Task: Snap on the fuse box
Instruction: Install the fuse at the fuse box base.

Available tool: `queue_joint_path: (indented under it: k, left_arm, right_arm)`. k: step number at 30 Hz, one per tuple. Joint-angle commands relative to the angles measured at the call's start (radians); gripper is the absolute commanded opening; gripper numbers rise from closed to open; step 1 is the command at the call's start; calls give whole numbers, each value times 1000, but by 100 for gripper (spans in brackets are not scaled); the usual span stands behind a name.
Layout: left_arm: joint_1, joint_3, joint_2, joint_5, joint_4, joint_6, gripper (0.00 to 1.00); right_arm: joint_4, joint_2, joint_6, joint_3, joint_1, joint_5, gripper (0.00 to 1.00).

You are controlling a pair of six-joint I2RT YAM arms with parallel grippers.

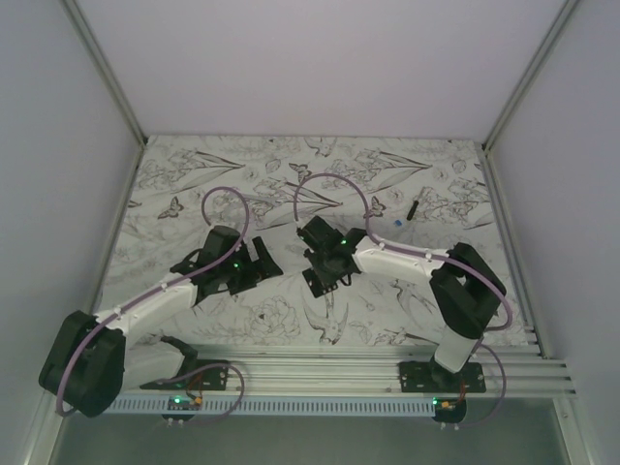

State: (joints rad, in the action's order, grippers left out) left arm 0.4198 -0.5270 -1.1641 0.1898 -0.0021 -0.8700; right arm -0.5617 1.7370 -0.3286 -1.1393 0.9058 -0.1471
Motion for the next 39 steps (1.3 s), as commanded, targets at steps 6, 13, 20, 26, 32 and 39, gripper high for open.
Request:
queue_joint_path:
  k: [6,13,20,26,32,39]
  left_arm:
    - [-12,5,32,2,-54,38,98]
    - [-11,4,31,3,-56,42,98]
    - [-12,4,30,3,-56,42,98]
    - [-12,4,30,5,-57,42,98]
    - [-11,5,35,9,-57,42,98]
    - [-12,9,37,11,-56,38,98]
  right_arm:
    - [-58,27,-11,-76,-8,-14,25]
    - [-63,40,-13,-83,-13,-26,22]
    - [-54,63,-8,-87,-14,-24,17]
    - [-60,74,1,-83,-15,-19,0]
    - [-76,106,32,-45,-16,-8,0]
    - [-19,166,34,102,-30,25,0]
